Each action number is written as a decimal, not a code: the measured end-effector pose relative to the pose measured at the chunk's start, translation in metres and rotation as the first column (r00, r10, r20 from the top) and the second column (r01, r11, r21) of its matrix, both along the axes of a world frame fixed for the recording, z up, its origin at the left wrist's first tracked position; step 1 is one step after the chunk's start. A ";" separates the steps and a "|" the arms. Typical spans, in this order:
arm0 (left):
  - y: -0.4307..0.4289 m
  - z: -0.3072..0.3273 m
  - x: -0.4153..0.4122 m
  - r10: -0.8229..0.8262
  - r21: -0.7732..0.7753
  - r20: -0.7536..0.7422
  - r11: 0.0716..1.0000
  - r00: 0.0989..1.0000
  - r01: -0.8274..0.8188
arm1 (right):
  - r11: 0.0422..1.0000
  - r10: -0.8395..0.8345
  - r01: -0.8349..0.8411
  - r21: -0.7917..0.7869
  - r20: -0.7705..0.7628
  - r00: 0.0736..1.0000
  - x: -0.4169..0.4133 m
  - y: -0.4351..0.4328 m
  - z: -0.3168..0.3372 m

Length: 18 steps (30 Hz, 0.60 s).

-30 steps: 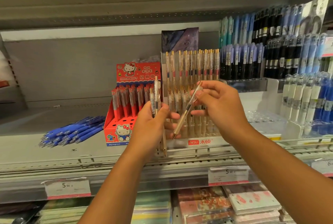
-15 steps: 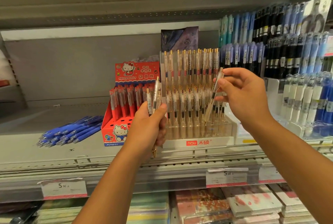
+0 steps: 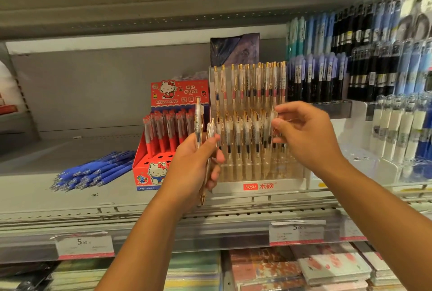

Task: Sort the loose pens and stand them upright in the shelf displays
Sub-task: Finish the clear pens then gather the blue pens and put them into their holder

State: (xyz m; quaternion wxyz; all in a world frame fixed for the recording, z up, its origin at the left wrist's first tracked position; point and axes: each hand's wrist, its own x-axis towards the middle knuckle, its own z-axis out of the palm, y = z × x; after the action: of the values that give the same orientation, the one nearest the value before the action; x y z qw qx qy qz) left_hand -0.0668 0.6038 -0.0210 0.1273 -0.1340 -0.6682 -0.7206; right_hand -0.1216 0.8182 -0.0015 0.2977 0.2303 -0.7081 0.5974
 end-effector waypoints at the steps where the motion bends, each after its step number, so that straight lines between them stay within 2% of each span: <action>1: 0.000 0.000 0.000 -0.006 0.006 -0.006 1.000 1.000 0.006 | 0.999 -0.003 0.002 0.035 0.016 1.000 -0.001 0.000 -0.005; 11: 0.000 -0.001 0.001 -0.027 0.018 -0.011 0.999 1.000 0.027 | 0.985 -0.071 0.067 0.158 0.020 0.997 -0.002 0.003 -0.010; 18: -0.001 -0.001 0.002 -0.097 0.047 0.009 0.994 0.995 0.097 | 0.919 -0.243 0.292 0.266 -0.201 0.949 0.015 0.001 0.007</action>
State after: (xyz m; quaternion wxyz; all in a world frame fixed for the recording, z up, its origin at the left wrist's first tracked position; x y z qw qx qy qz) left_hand -0.0649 0.6029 -0.0215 0.0914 -0.1593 -0.6447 -0.7420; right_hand -0.1070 0.8191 0.0056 0.3967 0.2210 -0.7866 0.4184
